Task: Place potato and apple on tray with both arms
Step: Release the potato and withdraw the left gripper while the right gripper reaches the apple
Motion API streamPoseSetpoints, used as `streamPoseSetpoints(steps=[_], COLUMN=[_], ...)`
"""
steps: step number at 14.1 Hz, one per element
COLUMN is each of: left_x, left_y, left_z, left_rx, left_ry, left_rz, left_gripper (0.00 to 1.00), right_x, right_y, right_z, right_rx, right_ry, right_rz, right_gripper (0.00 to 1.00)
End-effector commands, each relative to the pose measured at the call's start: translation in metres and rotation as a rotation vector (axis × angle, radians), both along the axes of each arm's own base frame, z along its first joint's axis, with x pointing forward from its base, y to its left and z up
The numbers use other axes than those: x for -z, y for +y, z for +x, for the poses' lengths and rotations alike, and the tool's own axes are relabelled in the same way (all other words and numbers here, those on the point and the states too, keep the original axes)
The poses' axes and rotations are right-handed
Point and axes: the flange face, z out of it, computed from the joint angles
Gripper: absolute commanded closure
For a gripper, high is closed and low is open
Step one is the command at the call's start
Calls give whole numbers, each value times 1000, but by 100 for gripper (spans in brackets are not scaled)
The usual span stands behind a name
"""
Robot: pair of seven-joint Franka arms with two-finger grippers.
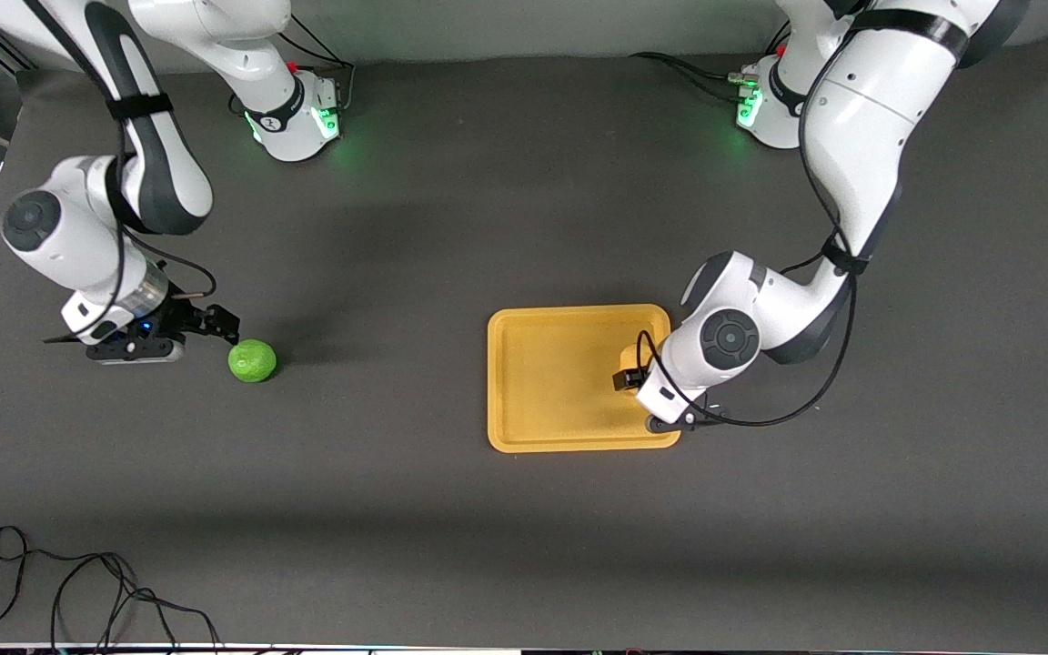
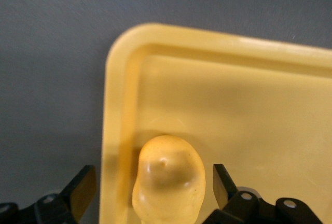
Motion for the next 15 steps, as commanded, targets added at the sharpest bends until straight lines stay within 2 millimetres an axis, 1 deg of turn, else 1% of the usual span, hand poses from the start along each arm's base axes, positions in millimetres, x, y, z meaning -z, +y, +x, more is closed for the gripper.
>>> streamPoseSetpoints(steps=[1,2,3,4,6,7,9,10,13,15], left_x=[-54,-72,-89,-108,-142,-163,-197,-214,-251,-274], left_y=[26,29,32,46,78,95,122,138,180,219], left_z=[13,16,17,21,23,23,18,13,0,1], left_rx=[-28,-34,-40,-63,-85,-65,-15,-18,-1,-17], left_ry=[-28,-53,-76,-94,-91,-101,-104,-89,-61,-42], left_rz=[31,29,30,34,63,72,95,110,135,137], left_gripper=[0,0,0,0,0,0,0,0,0,0], right_x=[51,63,69,72,76,82,90,90,89,87], right_y=[-3,-3,-1,1,1,1,3,3,2,4], right_z=[7,7,8,8,7,6,4,4,4,5], right_rx=[-22,-19,-21,-24,-24,-24,-38,-46,-59,-64], right_ry=[-25,-31,-34,-32,-26,-16,1,1,1,0], right_rz=[-7,-9,-9,-10,-10,-10,-10,-11,-11,-10], right_gripper=[0,0,0,0,0,0,0,0,0,0])
